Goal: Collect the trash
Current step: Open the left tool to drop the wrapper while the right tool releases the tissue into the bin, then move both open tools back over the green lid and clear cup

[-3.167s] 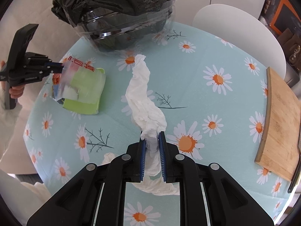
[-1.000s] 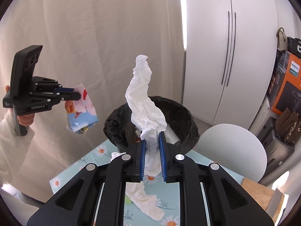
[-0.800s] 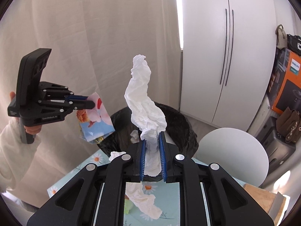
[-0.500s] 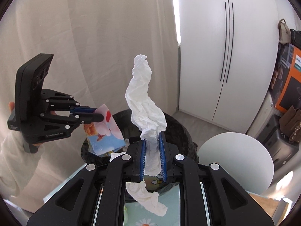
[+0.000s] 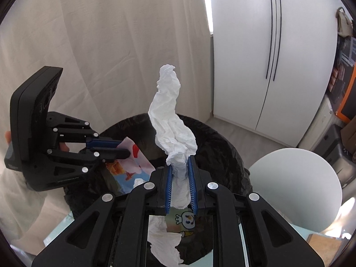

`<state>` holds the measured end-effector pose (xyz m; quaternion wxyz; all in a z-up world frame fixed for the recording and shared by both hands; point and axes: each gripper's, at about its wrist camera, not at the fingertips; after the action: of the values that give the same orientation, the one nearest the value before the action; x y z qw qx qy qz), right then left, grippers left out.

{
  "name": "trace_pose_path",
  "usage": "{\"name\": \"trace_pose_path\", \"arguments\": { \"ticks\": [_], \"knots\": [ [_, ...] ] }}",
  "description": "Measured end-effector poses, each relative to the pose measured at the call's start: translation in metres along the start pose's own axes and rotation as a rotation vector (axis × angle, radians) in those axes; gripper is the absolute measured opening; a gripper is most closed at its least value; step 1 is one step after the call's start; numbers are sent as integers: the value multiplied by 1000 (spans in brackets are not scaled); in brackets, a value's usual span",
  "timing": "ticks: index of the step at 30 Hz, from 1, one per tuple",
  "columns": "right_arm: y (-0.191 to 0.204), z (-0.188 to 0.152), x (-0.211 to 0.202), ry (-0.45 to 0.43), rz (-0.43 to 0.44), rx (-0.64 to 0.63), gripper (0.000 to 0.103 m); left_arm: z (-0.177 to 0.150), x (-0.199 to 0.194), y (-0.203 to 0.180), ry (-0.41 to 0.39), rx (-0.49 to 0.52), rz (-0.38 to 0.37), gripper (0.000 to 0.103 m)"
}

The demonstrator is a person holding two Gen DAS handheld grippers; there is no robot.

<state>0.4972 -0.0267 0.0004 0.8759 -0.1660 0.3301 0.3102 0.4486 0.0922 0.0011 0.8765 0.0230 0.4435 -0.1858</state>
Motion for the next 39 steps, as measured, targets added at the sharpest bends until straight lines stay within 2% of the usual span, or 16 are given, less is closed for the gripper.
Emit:
{"name": "trace_pose_path", "arguments": {
  "ticks": [10,12,14,15,16,17,18,19,21,22,24,26,30,36,39],
  "knots": [
    [3,-19,35,74,3,14,13,-8,15,-5,26,49,6,10],
    [7,-23,35,81,-3,9,16,-8,17,-8,31,60,4,22],
    [11,-25,32,80,-12,5,17,-7,17,-11,17,78,3,45],
    [13,-26,28,80,-25,1,20,-8,15,-12,7,80,2,51],
    [15,-28,23,79,-40,-5,24,-8,12,-13,-6,75,3,64],
    [17,-29,17,76,-54,-13,34,-8,9,-15,-21,67,8,73],
    [19,-30,9,67,-66,-21,43,-8,5,-14,-35,57,11,75],
    [20,-32,-1,52,-78,-26,46,-9,-1,-15,-50,47,12,76],
    [21,-34,-19,21,-92,-26,51,-13,-14,-15,-71,17,21,87],
    [21,-35,-28,8,-98,-26,53,-15,-20,-15,-80,1,20,97],
    [18,-37,-43,-16,-109,-17,76,-19,-33,-14,-111,-47,34,97],
    [15,-39,-56,-44,-109,-12,84,-24,-47,-12,-145,-117,80,97],
    [12,-52,-77,-51,-76,-14,85,-42,-72,-15,-200,-229,194,97],
    [23,-75,-87,-31,-16,-44,87,-75,-92,-28,-220,-342,348,97],
    [33,-93,-88,-9,17,-61,87,-97,-96,-33,-210,-390,381,97]
  ]
}}
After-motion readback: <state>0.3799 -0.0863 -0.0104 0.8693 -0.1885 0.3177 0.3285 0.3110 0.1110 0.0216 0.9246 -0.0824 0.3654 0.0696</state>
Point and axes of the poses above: each gripper's, at about its wrist camera, not at the fingertips, and x roughly the way its jaws point, y to its left, z to its top, and after that the axes turned 15 degrees about -x, right-handed
